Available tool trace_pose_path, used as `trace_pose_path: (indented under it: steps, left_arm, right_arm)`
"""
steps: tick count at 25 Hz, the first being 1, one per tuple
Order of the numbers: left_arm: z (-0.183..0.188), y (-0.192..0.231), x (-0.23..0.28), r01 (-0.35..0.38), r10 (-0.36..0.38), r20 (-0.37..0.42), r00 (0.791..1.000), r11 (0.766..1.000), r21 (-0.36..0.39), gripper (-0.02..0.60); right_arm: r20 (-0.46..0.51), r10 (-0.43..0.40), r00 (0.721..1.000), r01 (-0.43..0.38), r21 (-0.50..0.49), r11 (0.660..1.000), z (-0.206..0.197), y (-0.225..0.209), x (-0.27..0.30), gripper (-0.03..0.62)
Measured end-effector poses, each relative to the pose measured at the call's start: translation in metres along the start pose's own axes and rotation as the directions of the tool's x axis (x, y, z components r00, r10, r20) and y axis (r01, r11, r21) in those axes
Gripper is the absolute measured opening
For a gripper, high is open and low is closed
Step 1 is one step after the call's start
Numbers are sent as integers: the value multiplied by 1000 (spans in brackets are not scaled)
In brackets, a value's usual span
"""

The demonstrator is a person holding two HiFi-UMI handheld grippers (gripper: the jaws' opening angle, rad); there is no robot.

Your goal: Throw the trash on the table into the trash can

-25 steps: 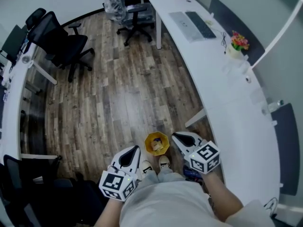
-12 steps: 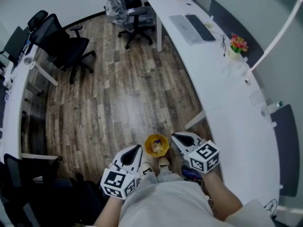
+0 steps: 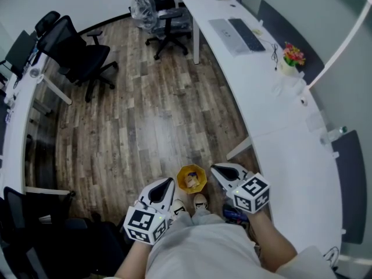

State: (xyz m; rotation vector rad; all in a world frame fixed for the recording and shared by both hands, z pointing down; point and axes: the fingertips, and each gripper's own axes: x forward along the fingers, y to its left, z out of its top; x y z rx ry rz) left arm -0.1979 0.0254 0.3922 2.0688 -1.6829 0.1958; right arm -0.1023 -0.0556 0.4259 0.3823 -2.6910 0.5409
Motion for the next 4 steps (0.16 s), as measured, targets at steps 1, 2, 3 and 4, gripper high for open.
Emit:
trace_pose_path:
  steps: [1,2,3,4]
  left_arm:
    - [0,0,0,-1,1,-2,1000,1000,0,2]
    - [0,1,0,-1,1,-4,1000,1000,-1,2]
    - [-1,1,1,-1,1,-6,1000,1000,-1,2]
    - [-1,1,1,-1,1,-7,1000,1000,-1,2]
  right_arm:
    - [5,1,1000,-1,4,1000,1,0,0,29]
    - [10,2,1000,-2,7,1000,2,0,0,29]
    - [15,2,1000,-2,9,1000,3,0,1,29]
    - [20,2,1000,-3,10,1000,4,0,1,29]
